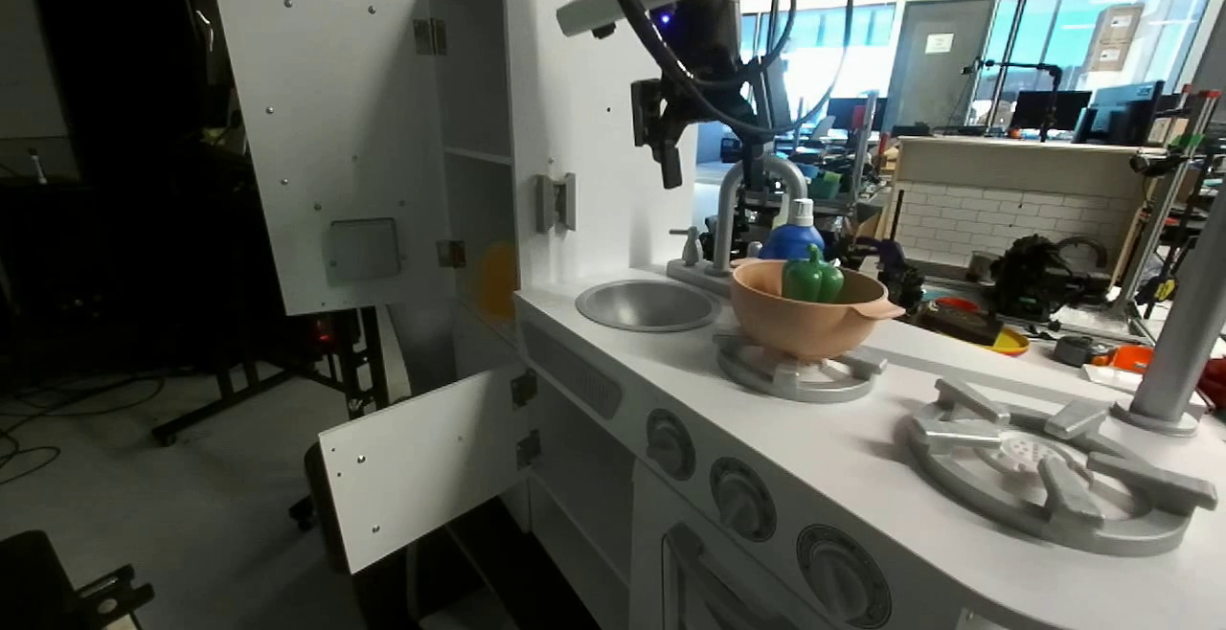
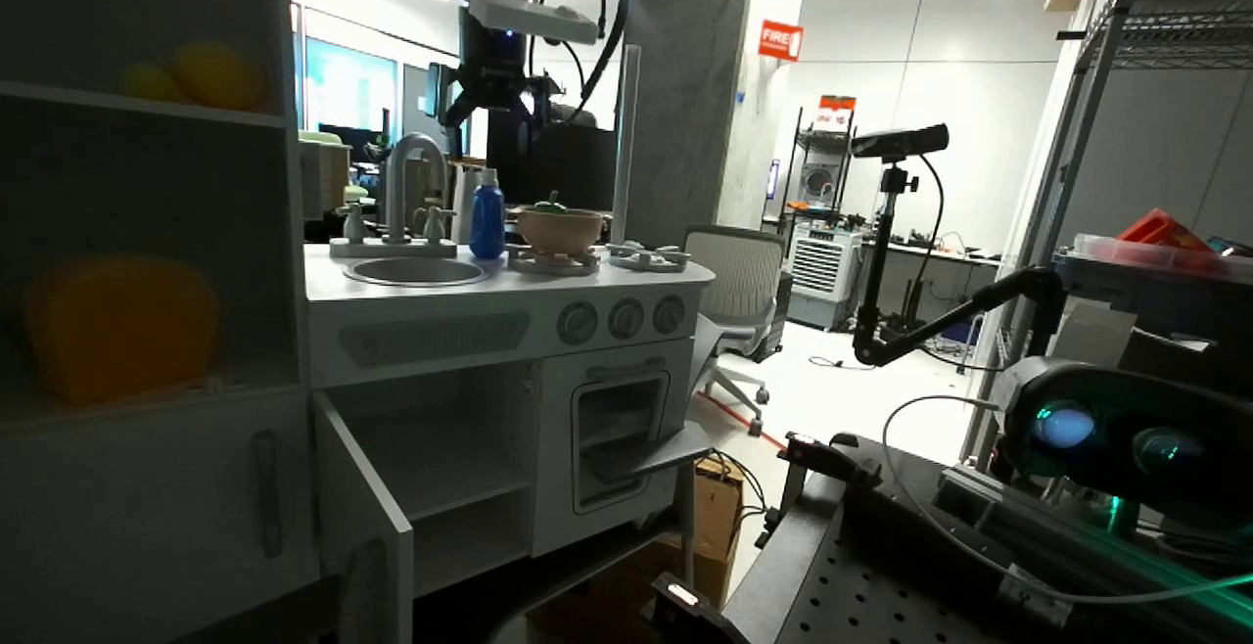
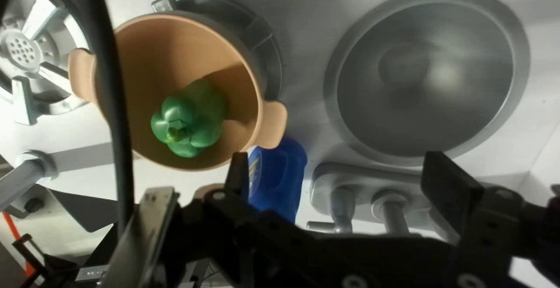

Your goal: Open the second cabinet door from the left, put the blue bottle and green pepper inside it, and then close the cabinet door

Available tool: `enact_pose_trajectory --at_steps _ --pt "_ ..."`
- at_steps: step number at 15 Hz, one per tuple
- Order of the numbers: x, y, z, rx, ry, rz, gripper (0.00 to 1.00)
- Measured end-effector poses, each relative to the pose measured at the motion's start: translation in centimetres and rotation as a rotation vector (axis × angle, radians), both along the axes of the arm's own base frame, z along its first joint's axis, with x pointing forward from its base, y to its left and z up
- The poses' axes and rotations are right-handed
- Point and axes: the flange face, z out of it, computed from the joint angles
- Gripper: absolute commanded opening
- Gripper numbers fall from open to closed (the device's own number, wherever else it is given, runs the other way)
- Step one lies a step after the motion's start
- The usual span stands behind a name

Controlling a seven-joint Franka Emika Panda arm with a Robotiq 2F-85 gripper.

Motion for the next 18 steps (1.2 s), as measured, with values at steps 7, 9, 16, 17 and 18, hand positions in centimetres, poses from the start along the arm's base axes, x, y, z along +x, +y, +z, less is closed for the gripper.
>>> enact_pose_trajectory --at_steps 7,9,16,17,18 --pt "3.5 -2.2 -2.6 -0.010 -0.082 -0.137 1.00" --pt "3.9 -3.1 -3.3 -0.013 -0.095 -0.168 1.00" --pt "4.8 -5.6 -5.2 -0.011 -0.130 -0.253 1.00" --pt "4.9 -5.5 -5.3 -0.010 -0.136 -0.262 1.00" --pt "5.0 -5.5 -5.4 -0.009 -0.142 -0.269 1.00"
